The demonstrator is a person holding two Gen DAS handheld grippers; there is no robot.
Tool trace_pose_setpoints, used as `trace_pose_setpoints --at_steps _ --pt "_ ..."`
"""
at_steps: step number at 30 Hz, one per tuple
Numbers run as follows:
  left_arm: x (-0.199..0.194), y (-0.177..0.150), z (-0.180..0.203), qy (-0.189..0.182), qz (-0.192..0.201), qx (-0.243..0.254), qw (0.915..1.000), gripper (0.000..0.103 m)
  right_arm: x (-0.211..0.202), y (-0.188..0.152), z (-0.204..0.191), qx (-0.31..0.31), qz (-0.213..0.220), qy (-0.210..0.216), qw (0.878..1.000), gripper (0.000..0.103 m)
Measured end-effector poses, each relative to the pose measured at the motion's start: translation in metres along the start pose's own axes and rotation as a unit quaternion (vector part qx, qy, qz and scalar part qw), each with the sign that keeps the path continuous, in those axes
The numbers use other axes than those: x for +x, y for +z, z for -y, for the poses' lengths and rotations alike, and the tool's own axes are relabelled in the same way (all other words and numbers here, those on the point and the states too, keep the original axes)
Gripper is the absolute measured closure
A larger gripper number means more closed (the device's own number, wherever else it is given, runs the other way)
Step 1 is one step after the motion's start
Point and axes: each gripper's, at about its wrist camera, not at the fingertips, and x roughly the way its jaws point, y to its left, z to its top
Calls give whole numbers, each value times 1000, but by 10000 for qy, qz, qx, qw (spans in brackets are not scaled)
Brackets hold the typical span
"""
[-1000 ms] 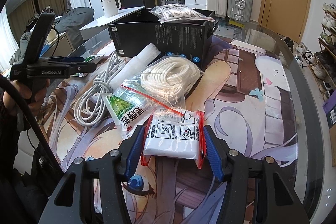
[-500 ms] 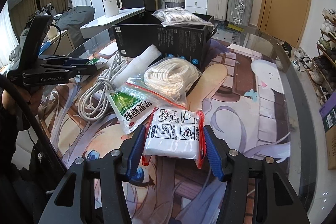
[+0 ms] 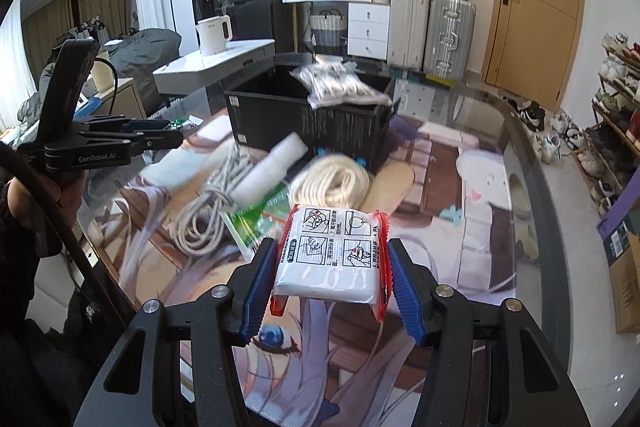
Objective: Organize soft objects
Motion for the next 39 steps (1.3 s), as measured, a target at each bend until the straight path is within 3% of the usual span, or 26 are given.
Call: trace_pose_setpoints --at_steps 18,39 --pt "-17 37 2 130 528 -29 9985 62 8 57 -9 -143 367 175 9991 47" --pt "24 86 21 -12 659 144 9977 62 55 116 19 -79 412 196 9989 47"
